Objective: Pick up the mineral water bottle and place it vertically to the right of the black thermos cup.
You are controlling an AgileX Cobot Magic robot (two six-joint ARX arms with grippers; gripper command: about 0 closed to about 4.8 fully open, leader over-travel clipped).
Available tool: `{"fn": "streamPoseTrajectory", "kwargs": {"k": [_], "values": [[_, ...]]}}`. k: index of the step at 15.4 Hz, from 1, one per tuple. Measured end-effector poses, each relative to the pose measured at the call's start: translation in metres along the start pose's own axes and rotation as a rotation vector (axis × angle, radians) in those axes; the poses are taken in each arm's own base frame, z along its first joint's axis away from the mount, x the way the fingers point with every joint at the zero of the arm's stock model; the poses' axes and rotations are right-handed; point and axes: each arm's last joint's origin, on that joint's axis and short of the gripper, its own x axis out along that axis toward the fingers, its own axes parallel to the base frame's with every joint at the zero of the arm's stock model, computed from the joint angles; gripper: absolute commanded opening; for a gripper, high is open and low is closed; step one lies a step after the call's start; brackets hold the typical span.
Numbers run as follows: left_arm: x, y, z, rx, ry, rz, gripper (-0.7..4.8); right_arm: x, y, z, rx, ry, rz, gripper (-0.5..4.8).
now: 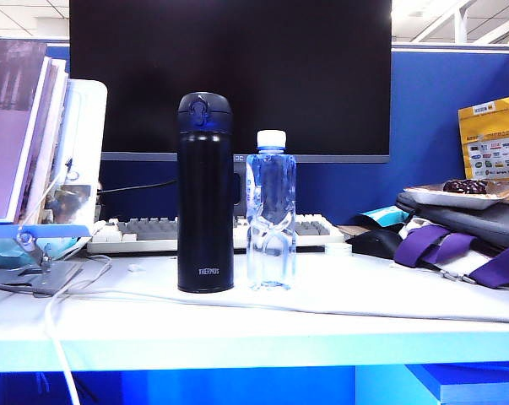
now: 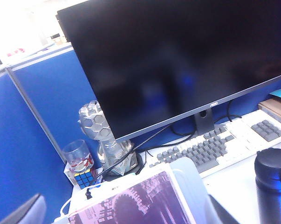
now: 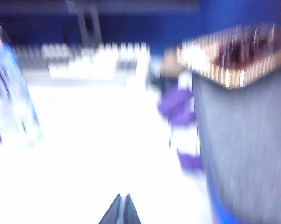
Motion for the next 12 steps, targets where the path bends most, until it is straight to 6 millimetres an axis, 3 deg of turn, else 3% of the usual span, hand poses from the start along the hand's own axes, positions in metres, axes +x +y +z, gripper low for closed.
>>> {"fn": "streamPoseTrajectory", "kwargs": {"k": [5,12], "values": [[0.0001,-0.0001,0.0,0.0,0.0,0.0,4.79,-0.0002,-0.002,-0.0039,0.046,0.039,-0.068,-0.01],[0.0001,-0.0001,0.0,0.0,0.0,0.0,4.79,-0.0004,-0.0039,-0.0042,-0.033,0.045,-0.131,-0.01]]}}
